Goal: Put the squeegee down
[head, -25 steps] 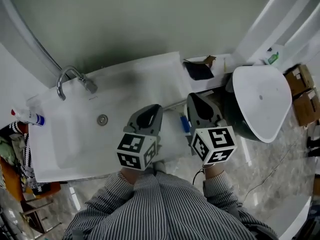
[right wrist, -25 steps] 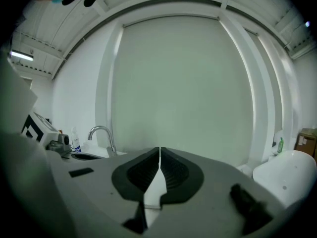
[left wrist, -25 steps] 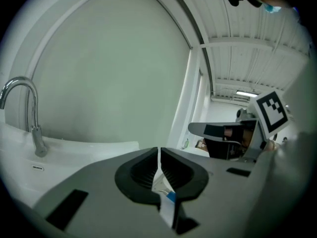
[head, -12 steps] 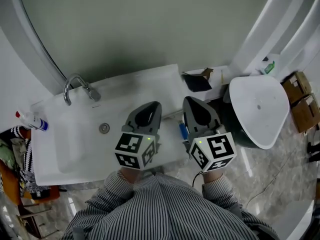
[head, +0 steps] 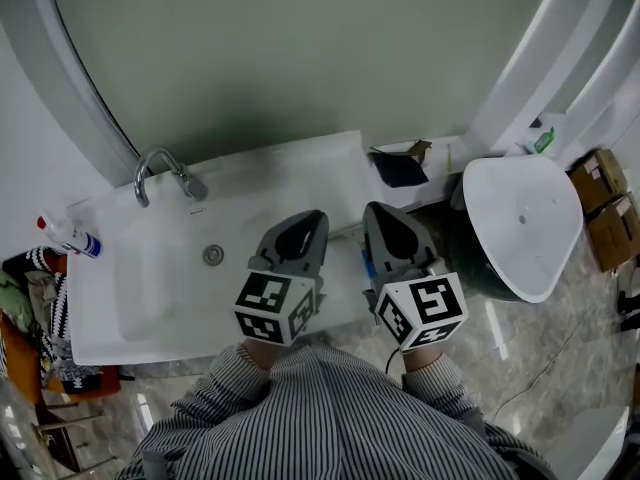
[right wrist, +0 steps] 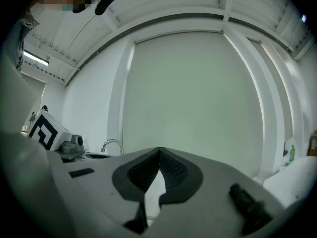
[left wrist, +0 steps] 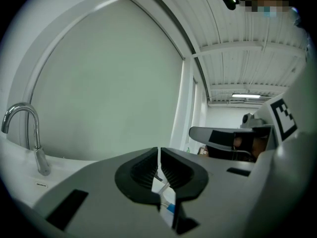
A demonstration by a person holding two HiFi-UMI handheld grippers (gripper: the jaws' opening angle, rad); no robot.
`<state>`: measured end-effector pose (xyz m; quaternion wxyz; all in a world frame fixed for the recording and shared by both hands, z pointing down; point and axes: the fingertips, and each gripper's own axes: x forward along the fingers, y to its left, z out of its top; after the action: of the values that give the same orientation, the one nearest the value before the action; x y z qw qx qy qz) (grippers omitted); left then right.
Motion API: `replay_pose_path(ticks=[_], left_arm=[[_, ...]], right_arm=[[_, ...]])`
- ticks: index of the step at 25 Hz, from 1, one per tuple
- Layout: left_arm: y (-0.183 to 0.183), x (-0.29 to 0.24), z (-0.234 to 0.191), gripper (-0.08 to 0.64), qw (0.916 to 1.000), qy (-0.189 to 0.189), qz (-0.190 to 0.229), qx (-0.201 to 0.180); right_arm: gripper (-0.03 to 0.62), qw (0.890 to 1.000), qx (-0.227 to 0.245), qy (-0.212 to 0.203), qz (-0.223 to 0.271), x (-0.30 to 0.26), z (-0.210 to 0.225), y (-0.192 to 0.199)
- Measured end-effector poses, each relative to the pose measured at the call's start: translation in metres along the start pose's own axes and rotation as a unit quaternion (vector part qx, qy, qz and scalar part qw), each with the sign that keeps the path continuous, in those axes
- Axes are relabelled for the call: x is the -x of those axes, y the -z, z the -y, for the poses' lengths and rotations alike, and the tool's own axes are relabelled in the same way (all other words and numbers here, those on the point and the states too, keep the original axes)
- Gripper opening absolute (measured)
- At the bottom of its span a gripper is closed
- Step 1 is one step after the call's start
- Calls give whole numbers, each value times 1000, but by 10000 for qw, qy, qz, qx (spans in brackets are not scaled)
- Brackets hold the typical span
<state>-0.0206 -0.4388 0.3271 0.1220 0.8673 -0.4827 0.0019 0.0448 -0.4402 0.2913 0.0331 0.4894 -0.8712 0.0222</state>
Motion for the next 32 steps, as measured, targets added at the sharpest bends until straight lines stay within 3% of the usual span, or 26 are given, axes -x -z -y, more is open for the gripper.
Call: replay_pose_path(ticks=[32], left_arm=[[23, 15, 11, 28, 9996, 77, -252, 74]], right_arm=[[15, 9986, -354, -247, -289, 16, -20, 37]])
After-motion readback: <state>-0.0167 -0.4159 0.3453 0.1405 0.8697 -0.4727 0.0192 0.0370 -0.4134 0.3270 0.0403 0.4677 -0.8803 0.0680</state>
